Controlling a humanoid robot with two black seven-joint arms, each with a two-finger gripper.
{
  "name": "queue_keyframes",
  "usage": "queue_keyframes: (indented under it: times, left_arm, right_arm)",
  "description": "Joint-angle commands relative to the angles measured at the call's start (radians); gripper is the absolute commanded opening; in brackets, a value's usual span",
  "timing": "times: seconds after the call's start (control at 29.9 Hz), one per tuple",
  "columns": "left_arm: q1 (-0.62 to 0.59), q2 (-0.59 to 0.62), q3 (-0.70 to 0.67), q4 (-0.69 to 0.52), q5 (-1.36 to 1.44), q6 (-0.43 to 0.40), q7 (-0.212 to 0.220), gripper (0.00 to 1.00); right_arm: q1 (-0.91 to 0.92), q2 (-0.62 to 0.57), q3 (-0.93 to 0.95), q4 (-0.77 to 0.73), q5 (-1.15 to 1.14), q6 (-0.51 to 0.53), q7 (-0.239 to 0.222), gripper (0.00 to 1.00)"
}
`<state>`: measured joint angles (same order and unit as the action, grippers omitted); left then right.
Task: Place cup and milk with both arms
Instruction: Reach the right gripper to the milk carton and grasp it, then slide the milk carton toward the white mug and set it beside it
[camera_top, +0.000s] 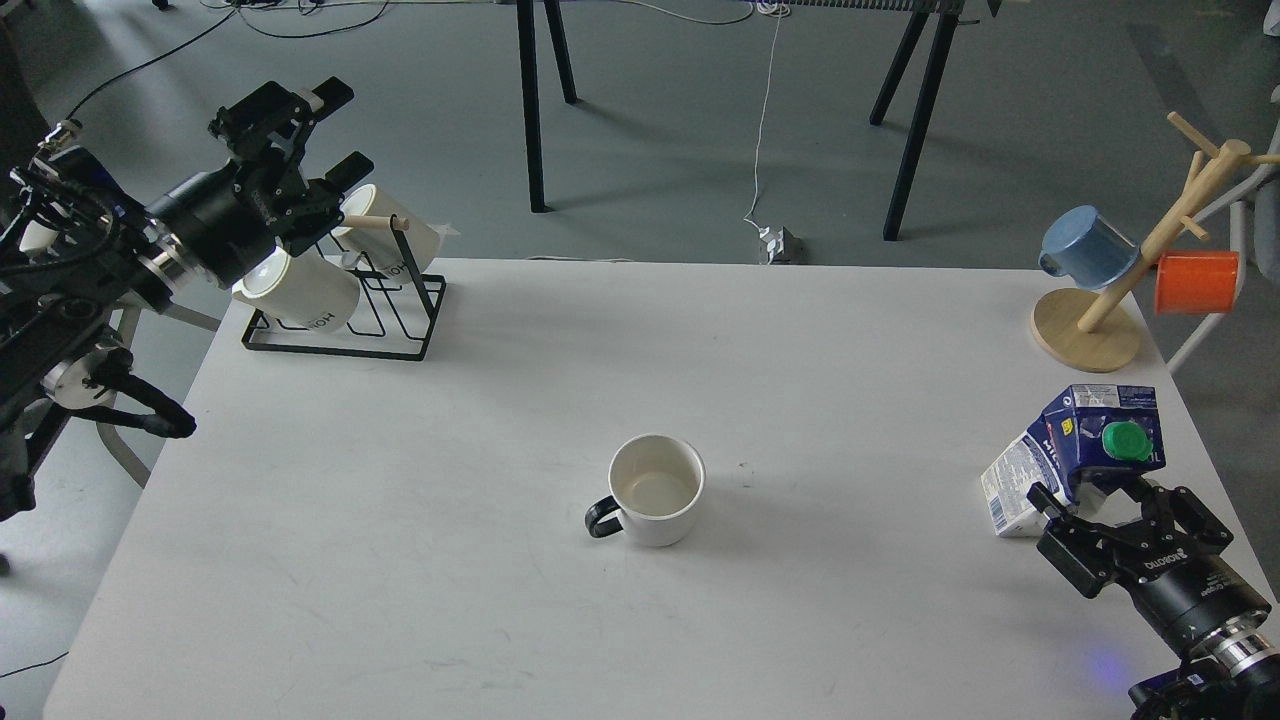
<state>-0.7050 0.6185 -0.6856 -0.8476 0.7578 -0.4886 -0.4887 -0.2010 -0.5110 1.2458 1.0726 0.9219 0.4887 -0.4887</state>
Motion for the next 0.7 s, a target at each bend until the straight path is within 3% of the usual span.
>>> queue_keyframes:
  times: [0.0, 0.13, 0.17, 0.37, 0.67]
  left_arm:
    - [0.009, 0.000, 0.000, 0.001, 0.000, 0.000, 0.000, 0.89]
    - [0.009, 0.000, 0.000, 0.008, 0.000, 0.000, 0.000, 0.89]
    - [0.009, 0.000, 0.000, 0.010, 0.000, 0.000, 0.000, 0.89]
    - [0.012, -0.002, 0.000, 0.010, 0.001, 0.000, 0.000, 0.89]
    - [0.024, -0.002, 0.008, 0.012, 0.003, 0.000, 0.000, 0.89]
  right_arm:
    - [0.009, 0.011, 0.000, -0.005, -0.008, 0.000, 0.000, 0.80]
    - [0.011, 0.020, 0.001, -0.005, -0.011, 0.000, 0.000, 0.42]
    - [0.011, 0.020, 0.003, -0.005, -0.011, 0.000, 0.000, 0.39]
    - [0.011, 0.020, 0.001, 0.018, -0.012, 0.000, 0.000, 0.31]
    - [0.075, 0.089, -0.046, 0.138, -0.120, 0.000, 0.000, 0.30]
